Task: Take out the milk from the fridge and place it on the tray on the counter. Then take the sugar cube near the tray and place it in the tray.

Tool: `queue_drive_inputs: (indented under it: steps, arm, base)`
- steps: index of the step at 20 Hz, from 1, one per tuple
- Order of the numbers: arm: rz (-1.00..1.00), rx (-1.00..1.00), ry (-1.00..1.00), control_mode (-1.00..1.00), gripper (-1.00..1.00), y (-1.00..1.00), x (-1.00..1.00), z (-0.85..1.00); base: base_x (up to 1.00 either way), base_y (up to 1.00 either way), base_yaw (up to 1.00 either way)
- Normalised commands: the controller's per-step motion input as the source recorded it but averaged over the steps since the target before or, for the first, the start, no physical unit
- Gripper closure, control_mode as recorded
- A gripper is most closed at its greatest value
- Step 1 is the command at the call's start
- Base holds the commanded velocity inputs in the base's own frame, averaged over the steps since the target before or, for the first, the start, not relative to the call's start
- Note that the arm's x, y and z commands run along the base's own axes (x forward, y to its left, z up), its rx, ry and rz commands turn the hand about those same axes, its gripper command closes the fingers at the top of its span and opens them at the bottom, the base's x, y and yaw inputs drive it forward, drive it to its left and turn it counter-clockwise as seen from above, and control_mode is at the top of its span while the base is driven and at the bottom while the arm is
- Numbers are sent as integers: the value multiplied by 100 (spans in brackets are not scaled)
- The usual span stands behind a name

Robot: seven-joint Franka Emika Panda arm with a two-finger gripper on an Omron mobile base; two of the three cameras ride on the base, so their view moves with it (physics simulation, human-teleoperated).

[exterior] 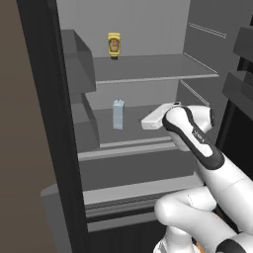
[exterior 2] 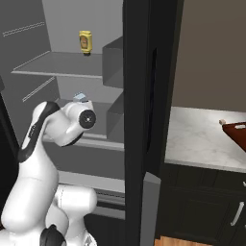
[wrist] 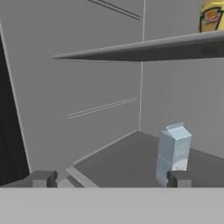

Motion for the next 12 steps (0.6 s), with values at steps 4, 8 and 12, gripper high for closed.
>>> queue_drive_inputs:
  steps: [4, 8, 12]
  arm:
    - [8, 0, -3, -100, -100, 0, 9, 1]
    - [7, 0, -4, -100, -100, 0, 23, 0]
    - [9, 0, 0, -100, -100, 0, 34, 0]
  base:
    - [0, 0, 0]
    - [0, 0, 0]
    - [0, 0, 0]
